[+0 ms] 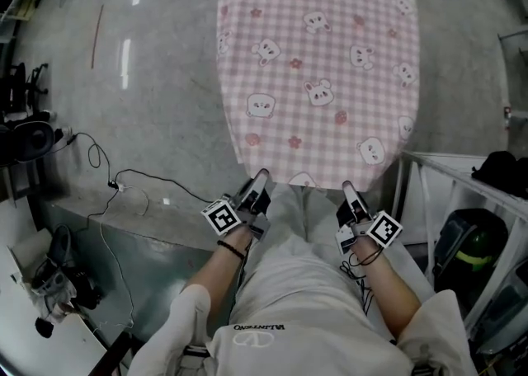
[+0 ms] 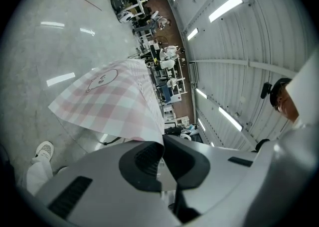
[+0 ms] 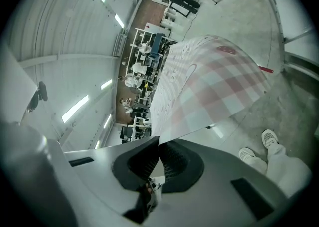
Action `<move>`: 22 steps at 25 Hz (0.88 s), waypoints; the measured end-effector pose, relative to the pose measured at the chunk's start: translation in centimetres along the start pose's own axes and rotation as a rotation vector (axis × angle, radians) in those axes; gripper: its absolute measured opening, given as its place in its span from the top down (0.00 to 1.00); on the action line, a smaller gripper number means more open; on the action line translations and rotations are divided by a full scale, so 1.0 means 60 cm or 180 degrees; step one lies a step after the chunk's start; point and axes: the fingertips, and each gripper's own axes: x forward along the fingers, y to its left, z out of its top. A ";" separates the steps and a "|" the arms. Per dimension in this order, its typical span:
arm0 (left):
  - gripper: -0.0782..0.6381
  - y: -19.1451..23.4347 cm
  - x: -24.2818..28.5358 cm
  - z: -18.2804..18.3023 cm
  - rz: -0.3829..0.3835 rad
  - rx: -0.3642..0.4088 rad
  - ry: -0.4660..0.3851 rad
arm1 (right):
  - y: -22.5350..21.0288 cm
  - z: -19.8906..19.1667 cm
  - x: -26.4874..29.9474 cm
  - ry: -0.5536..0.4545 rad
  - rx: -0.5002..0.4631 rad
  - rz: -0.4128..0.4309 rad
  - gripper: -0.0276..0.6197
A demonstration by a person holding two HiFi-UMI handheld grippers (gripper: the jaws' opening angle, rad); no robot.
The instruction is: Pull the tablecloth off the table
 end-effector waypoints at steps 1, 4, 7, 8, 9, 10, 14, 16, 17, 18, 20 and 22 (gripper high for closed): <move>0.89 -0.002 0.002 0.002 -0.0001 0.0048 0.0001 | -0.002 0.000 0.000 0.0011 0.0002 0.0015 0.94; 0.89 -0.005 0.002 0.003 0.0034 0.0025 -0.0018 | 0.006 0.003 0.003 0.0047 -0.0020 0.0098 0.94; 0.89 -0.011 0.002 0.008 0.0075 0.0046 -0.0061 | 0.015 0.007 0.007 0.0055 0.0037 0.0162 0.94; 0.89 -0.011 0.002 0.008 0.0096 0.0050 -0.0078 | 0.015 0.008 0.007 0.0050 0.0071 0.0181 0.94; 0.89 -0.012 0.001 0.007 0.0115 0.0053 -0.0095 | 0.014 0.008 0.005 0.0046 0.0100 0.0203 0.94; 0.89 -0.014 0.001 0.006 0.0128 0.0059 -0.0113 | 0.014 0.009 0.004 0.0045 0.0116 0.0227 0.94; 0.89 -0.025 0.001 0.008 0.0141 0.0066 -0.0198 | 0.019 0.014 0.001 0.0083 0.0081 0.0291 0.94; 0.89 -0.030 0.003 0.012 0.0123 0.0073 -0.0223 | 0.023 0.017 0.005 0.0098 0.0067 0.0344 0.94; 0.89 -0.031 0.004 0.012 0.0124 0.0068 -0.0230 | 0.023 0.018 0.005 0.0103 0.0060 0.0354 0.94; 0.89 -0.032 0.006 0.011 0.0131 0.0061 -0.0234 | 0.021 0.019 0.005 0.0104 0.0070 0.0351 0.94; 0.89 -0.034 0.009 0.008 0.0124 0.0068 -0.0233 | 0.017 0.021 0.001 0.0101 0.0093 0.0322 0.94; 0.89 -0.037 0.013 0.006 0.0101 0.0089 -0.0217 | 0.017 0.025 -0.002 0.0080 0.0054 0.0318 0.94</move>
